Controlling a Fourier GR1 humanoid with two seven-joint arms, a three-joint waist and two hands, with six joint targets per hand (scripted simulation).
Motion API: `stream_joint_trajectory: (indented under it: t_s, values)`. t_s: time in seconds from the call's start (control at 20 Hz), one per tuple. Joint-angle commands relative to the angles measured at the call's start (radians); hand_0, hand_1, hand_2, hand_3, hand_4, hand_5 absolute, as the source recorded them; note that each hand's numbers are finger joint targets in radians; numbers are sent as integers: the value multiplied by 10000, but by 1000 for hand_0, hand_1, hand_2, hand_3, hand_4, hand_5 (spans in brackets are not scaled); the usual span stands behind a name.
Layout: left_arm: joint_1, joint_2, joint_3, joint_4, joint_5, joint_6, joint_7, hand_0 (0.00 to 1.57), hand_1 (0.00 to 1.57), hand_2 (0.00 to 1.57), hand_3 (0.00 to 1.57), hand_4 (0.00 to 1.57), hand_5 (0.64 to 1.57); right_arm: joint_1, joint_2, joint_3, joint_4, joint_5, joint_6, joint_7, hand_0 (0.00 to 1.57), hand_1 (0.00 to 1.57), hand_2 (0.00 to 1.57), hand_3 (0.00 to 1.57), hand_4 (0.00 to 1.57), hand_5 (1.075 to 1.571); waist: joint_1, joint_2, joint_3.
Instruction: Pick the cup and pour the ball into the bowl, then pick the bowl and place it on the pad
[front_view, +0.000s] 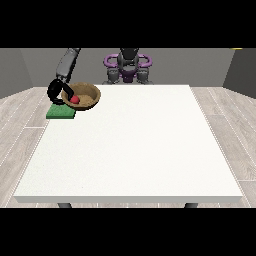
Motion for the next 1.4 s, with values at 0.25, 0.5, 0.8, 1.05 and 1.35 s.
stream_joint_trajectory:
  t_s: [0.25, 0.5, 0.8, 1.05, 1.35]
  values:
    - [755, 468, 319, 673, -72, -324, -728, 0, 0, 0, 0, 1201, 1545, -882, -2245, -391, 93, -144, 1313, 2006, 1571, 1571, 1571, 674, 1081, 1566, -716, -273, 47]
    - [1321, 176, 274, 554, -82, -189, -1252, 0, 0, 0, 0, 1207, 1548, -605, -2466, -489, 508, -69, 1898, 1396, 1571, 1571, 1571, 381, 1123, 1568, -831, -51, 50]
    - [1167, 1264, 707, 1746, -78, -565, -1874, 0, 0, 0, 0, 1212, 1555, -720, -2026, -312, 104, 71, 1699, 1420, 1571, 1571, 1571, 461, 1109, 1567, -1263, 171, 46]
    - [798, 1160, 673, 1172, 200, -335, -1958, 0, 0, 0, 0, 1208, 1553, -1163, -1701, -922, 1020, -327, 1475, 579, 1571, 1571, 1571, 444, 1060, 1569, -762, 1133, 61]
    - [1455, 1278, 582, 1927, -113, -600, -2613, 0, 0, 0, 0, 1203, 1557, -980, -1218, -826, 896, -467, 1554, 890, 1571, 1571, 1571, 552, 1023, 1571, -1158, 599, 51]
